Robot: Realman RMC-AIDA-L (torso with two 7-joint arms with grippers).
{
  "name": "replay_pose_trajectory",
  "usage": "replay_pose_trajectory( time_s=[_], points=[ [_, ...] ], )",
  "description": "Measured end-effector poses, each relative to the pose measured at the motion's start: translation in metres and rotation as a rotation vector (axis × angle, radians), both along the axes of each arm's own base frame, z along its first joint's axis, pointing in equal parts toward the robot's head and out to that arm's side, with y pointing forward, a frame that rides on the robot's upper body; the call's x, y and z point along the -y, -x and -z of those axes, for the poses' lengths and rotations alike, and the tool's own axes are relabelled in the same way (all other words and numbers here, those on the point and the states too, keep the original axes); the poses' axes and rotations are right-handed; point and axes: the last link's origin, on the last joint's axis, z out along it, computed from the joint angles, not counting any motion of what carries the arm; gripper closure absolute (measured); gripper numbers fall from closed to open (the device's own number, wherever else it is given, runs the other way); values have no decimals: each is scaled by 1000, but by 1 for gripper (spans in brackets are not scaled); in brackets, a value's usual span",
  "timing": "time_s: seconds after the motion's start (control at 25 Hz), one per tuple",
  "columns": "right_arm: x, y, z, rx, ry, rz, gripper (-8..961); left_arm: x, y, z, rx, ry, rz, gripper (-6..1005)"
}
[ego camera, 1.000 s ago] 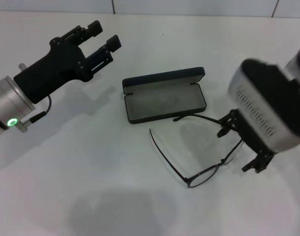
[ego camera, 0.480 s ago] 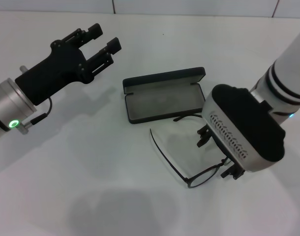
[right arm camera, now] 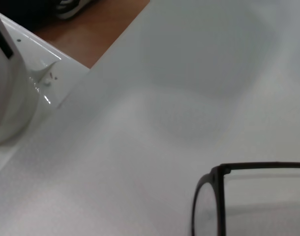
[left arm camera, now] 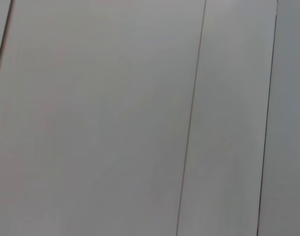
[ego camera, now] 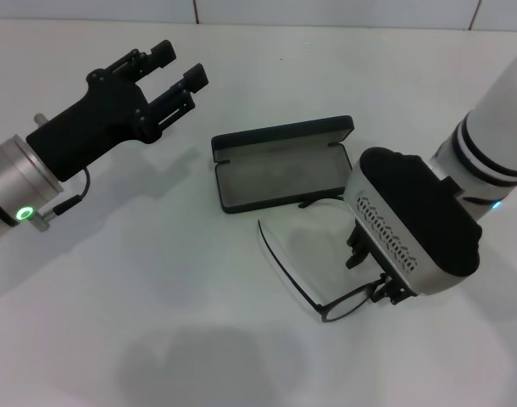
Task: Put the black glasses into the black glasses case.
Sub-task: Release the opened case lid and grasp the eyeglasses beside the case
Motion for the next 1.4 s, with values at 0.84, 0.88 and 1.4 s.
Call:
replay_pose_trajectory(
  time_s=[0.84,0.88,1.4],
  points=[
    [25,-33,-79,-398,-92,76,921,15,-6,-7,33,44,105,391],
    [25,-34,-78,-402,-100,80,930,15,-7,-7,33,45,108,391],
    [17,-5,-48,-179,-58,26,732,9,-11,-7,33,56,112,391]
  ],
)
